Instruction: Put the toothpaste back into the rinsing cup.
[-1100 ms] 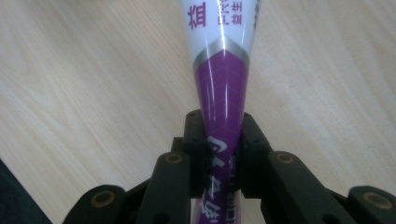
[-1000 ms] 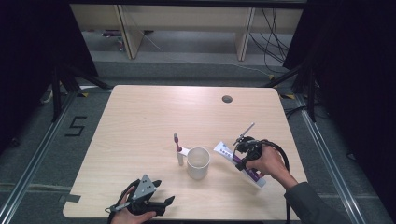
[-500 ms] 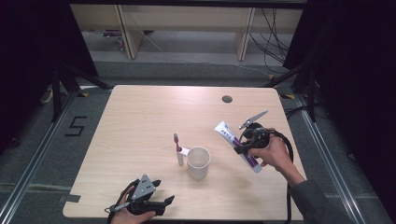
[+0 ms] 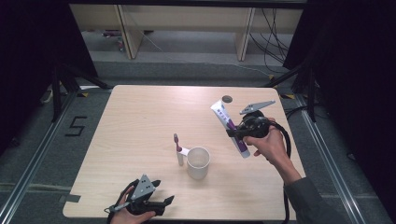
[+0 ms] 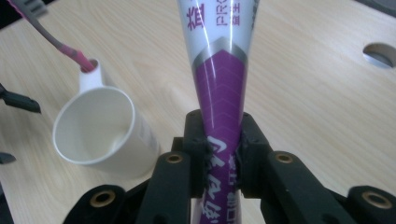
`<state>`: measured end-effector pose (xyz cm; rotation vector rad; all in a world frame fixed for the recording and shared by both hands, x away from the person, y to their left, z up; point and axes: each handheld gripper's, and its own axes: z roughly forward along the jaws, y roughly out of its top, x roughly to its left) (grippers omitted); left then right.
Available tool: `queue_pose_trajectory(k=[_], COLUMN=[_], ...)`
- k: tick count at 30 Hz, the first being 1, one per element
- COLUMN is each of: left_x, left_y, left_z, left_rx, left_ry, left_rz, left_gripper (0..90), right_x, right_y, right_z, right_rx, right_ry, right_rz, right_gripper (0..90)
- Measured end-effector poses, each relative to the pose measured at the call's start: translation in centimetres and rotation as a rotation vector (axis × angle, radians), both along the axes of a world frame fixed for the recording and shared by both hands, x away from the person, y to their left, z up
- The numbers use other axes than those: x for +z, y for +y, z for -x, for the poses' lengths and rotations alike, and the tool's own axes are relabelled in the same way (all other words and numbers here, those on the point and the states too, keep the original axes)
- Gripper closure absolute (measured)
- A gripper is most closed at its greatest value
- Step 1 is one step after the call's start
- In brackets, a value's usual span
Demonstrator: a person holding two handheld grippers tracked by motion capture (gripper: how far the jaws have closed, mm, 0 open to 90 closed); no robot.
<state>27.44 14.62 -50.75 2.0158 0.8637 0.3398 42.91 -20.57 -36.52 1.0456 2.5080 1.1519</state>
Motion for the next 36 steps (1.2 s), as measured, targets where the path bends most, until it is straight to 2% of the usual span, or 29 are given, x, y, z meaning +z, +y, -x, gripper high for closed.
queue_pose_trajectory(k=[1,2,3,4,5,6,7,8,11,13,14,16,19,21,23,27,28,29,30,31,32,35,36], left_x=[0.0,0.0,0.0,0.1,0.0,0.0,0.0,0.1,0.0,0.0,0.1,0.1,0.1,0.1,0.1,0.1,0.1,0.1,0.1,0.1,0.1,0.1,0.1], left_y=[0.0,0.1,0.2,0.2,0.1,0.1,0.1,0.3,0.0,0.0,0.1,0.1,0.1,0.1,0.1,0.2,0.2,0.1,0.1,0.1,0.1,0.1,0.1], left_z=[-0.1,0.0,0.0,0.0,-0.1,-0.1,0.0,-0.1,0.0,-0.1,0.0,0.0,0.0,0.0,0.0,0.0,-0.1,0.0,0.0,0.0,-0.1,0.0,0.1], left_rx=[0.007,0.002,-0.006,-0.007,0.003,0.003,0.0,-0.008,0.007,0.006,0.004,0.016,0.012,0.012,0.014,0.012,0.012,0.018,0.016,0.016,0.015,0.016,0.013], left_ry=[0.002,0.001,0.002,0.002,-0.003,-0.002,-0.001,-0.008,-0.008,-0.007,-0.007,-0.003,-0.004,-0.006,-0.009,-0.012,-0.01,-0.011,-0.012,-0.012,-0.011,-0.01,-0.01], left_rz=[0.006,-0.003,-0.013,-0.014,0.007,0.004,0.0,-0.03,0.018,0.017,0.012,0.02,0.022,0.022,0.021,0.01,0.007,0.021,0.021,0.021,0.02,0.022,0.014], left_gripper=[25.6,25.6,25.6,25.6,25.6,25.6,25.6,25.6,25.6,25.6,25.6,25.5,25.2,24.9,24.1,22.7,22.1,21.6,21.6,21.6,21.5,21.6,21.6], right_x=[0.2,0.0,0.2,0.2,0.3,0.3,0.3,0.3,0.2,0.3,0.2,0.2,0.2,0.0,-0.1,-0.4,-0.6,-0.8,-1.0,-1.0,-1.3,-1.7,-1.8], right_y=[0.1,0.3,0.4,0.4,0.5,0.5,0.6,0.6,0.8,0.9,1.1,1.6,2.3,2.8,3.2,3.8,4.1,4.3,4.5,4.5,5.0,5.6,5.8], right_z=[0.0,0.0,0.0,-0.1,0.0,-0.1,-0.1,-0.2,-0.1,0.1,0.4,0.7,1.1,1.3,1.4,1.5,1.6,1.7,1.7,1.7,1.9,2.1,2.0], right_rx=[0.015,-0.004,0.011,0.018,0.004,0.0,0.001,-0.003,0.002,0.0,-0.002,0.016,0.037,0.046,0.061,0.063,0.061,0.062,0.064,0.064,0.081,0.088,0.088], right_ry=[0.018,-0.017,-0.01,-0.015,-0.021,-0.036,-0.036,-0.045,-0.086,-0.072,-0.093,-0.127,-0.147,-0.14,-0.158,-0.144,-0.166,-0.152,-0.17,-0.17,-0.146,-0.132,-0.14], right_rz=[-0.006,-0.032,-0.022,-0.036,-0.047,-0.051,-0.073,-0.086,-0.125,-0.136,-0.174,-0.211,-0.247,-0.268,-0.276,-0.3,-0.308,-0.325,-0.32,-0.32,-0.333,-0.356,-0.354], right_gripper=[77.4,77.4,77.4,77.4,77.4,77.4,77.4,77.4,77.4,77.4,77.4,77.4,77.4,77.4,77.4,77.4,77.4,77.4,77.4,77.4,77.4,77.4,77.4])
